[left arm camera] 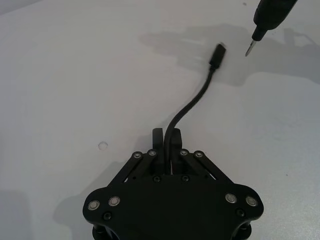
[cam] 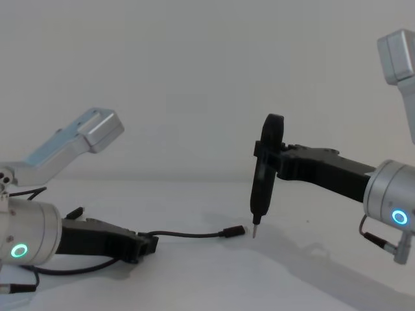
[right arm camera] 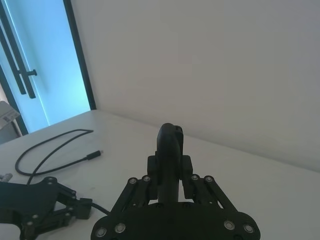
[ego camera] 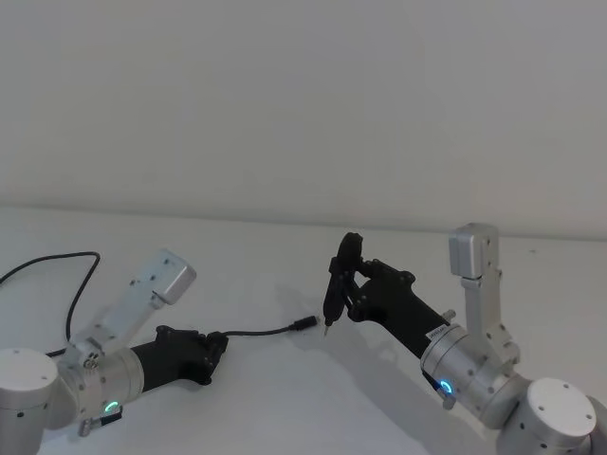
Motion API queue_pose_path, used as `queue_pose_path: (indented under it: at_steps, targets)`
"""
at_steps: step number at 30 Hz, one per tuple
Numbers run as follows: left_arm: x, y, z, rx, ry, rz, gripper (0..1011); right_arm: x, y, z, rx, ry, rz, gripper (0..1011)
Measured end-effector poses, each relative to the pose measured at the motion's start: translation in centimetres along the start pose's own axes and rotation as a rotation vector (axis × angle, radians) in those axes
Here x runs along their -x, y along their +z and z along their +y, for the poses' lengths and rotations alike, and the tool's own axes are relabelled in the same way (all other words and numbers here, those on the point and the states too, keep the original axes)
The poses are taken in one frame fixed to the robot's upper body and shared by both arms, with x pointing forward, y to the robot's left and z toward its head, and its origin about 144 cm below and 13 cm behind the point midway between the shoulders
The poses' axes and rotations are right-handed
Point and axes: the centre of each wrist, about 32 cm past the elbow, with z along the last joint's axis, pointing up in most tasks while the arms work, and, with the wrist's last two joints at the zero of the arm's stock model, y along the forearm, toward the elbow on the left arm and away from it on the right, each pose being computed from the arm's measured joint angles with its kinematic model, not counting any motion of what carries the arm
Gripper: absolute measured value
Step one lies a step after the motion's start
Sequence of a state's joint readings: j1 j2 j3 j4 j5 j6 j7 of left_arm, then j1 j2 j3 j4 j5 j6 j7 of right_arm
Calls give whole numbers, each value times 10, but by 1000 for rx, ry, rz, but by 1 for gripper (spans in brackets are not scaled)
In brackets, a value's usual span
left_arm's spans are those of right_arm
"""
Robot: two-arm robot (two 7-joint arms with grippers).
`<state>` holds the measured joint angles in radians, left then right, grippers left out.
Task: Pick up the data cable with the one hand.
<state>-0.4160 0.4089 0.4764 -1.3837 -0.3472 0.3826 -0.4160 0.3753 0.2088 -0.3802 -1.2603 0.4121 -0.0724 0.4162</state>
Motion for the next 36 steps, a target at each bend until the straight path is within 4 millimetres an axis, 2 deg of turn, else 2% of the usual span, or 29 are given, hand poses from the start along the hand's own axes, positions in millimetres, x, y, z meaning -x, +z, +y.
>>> queue_pose_path:
  at_steps: [17, 36]
  targets:
    - [0, 0, 0, 0, 0, 0, 62, -4, -1, 3, -7, -12, -5, 274]
    - [0, 0, 0, 0, 0, 0, 64, -8, 0, 16, -10, -1, -20, 275]
